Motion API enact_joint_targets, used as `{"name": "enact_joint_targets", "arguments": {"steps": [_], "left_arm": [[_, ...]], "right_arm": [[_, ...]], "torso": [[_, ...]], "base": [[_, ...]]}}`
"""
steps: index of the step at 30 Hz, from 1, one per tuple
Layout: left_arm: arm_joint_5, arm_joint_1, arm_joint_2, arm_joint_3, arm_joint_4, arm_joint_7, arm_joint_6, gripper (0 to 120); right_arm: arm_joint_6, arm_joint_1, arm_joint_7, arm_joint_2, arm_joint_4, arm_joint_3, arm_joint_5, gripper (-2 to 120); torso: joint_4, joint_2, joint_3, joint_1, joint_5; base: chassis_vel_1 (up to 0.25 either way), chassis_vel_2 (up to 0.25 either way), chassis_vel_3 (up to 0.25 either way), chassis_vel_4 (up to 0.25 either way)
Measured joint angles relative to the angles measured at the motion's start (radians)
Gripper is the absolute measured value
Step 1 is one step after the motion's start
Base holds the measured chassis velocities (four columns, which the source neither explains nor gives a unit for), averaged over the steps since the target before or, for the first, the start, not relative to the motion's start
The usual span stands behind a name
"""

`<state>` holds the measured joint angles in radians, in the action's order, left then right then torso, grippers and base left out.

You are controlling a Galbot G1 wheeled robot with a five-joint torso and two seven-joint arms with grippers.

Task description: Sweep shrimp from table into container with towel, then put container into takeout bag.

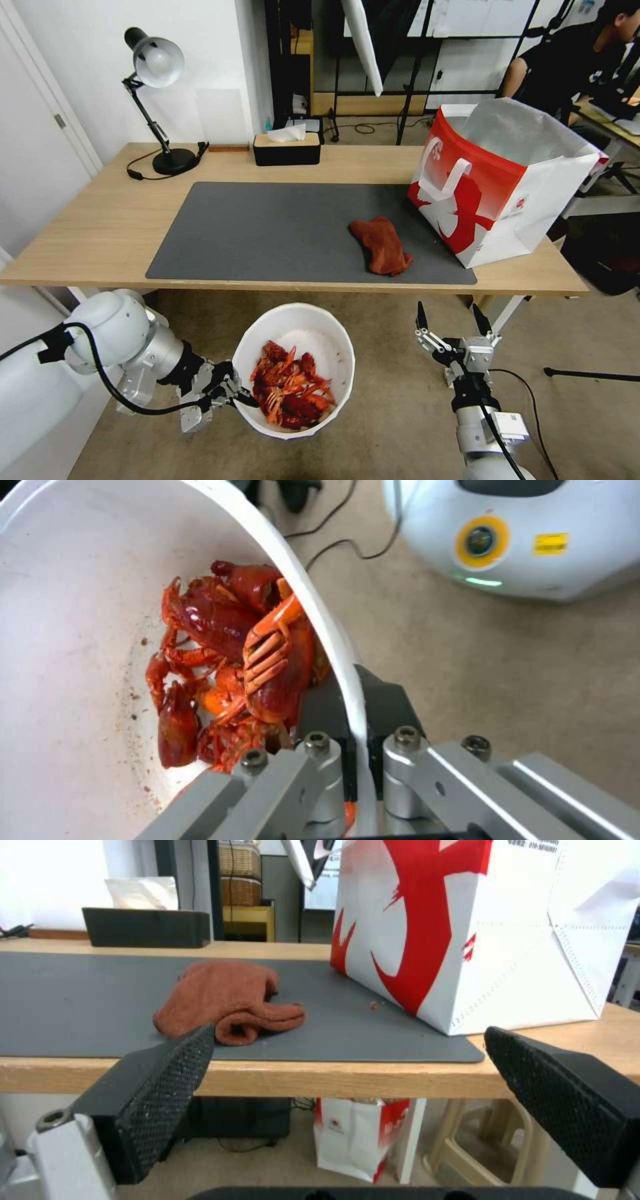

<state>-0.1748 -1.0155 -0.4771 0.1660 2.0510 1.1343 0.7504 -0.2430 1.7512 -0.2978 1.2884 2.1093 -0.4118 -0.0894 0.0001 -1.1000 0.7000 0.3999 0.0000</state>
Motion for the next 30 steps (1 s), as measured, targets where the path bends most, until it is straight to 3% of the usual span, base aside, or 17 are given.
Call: {"name": "enact_joint_targets", "arguments": {"steps": [7,12,15,17,19,21,22,23,26,27,29,30], "left_arm": [[0.143,0.083,0.003,0.004,0.000,-0.052,-0.114,0],[0.216,0.136,0.000,-0.001,-0.024,-0.083,-0.152,0],[0.287,0.222,-0.009,-0.016,-0.062,-0.113,-0.193,0],[0.308,0.247,-0.010,-0.021,-0.077,-0.123,-0.202,0],[0.334,0.317,-0.019,-0.048,-0.117,-0.136,-0.217,0],[0.336,0.326,-0.021,-0.052,-0.123,-0.138,-0.218,0],[0.339,0.381,-0.036,-0.080,-0.161,-0.143,-0.220,0],[0.339,0.381,-0.036,-0.080,-0.161,-0.143,-0.220,0],[0.332,0.485,-0.082,-0.154,-0.248,-0.152,-0.220,0],[0.332,0.485,-0.082,-0.154,-0.248,-0.152,-0.220,0],[0.326,0.561,-0.129,-0.207,-0.306,-0.163,-0.219,0],[0.326,0.561,-0.129,-0.207,-0.306,-0.163,-0.219,0]], "right_arm": [[-0.023,0.018,0.015,0.001,0.001,-0.014,0.007,100],[-0.027,0.019,0.020,0.001,0.000,-0.013,0.007,100],[-0.027,0.010,0.025,0.000,-0.006,-0.002,0.010,100],[-0.027,0.005,0.026,-0.001,-0.008,0.004,0.011,100],[-0.025,-0.004,0.028,-0.002,-0.011,0.015,0.016,100],[-0.025,-0.005,0.029,-0.002,-0.011,0.017,0.017,100],[-0.024,-0.007,0.030,-0.001,-0.013,0.027,0.023,100],[-0.024,-0.007,0.030,-0.001,-0.013,0.027,0.023,100],[-0.023,-0.018,0.036,0.007,-0.021,0.042,0.032,100],[-0.023,-0.018,0.036,0.007,-0.021,0.042,0.032,100],[-0.022,-0.024,0.038,0.015,-0.026,0.049,0.036,100],[-0.022,-0.024,0.038,0.015,-0.026,0.049,0.036,100]], "torso": [[-0.0001,0.000,0.000,0.000,0.0000],[0.0000,0.000,0.000,0.000,-0.0001],[-0.0003,0.000,0.000,0.000,-0.0001],[-0.0004,0.000,0.000,0.000,-0.0001],[0.0003,0.000,0.000,0.000,0.0001],[0.0002,0.000,0.000,0.000,0.0000],[0.0000,0.000,0.000,0.000,-0.0003],[0.0000,0.000,0.000,0.000,-0.0003],[0.0003,0.000,0.000,0.000,-0.0002],[0.0003,0.000,0.000,0.000,-0.0002],[-0.0001,0.000,0.000,0.000,0.0000],[-0.0001,0.000,0.000,0.000,0.0000]], "base": [[0.000,0.000,0.000,0.000],[0.000,0.000,0.000,0.000],[0.000,0.000,0.000,0.000],[0.000,0.000,0.000,0.000],[0.000,0.000,0.000,0.000],[0.000,0.000,0.000,0.000],[0.000,0.000,0.000,0.000],[0.000,0.000,0.000,0.000],[0.000,0.000,0.000,0.000],[0.000,0.000,0.000,0.000],[0.000,0.000,0.000,0.000],[0.000,0.000,0.000,0.000]]}}
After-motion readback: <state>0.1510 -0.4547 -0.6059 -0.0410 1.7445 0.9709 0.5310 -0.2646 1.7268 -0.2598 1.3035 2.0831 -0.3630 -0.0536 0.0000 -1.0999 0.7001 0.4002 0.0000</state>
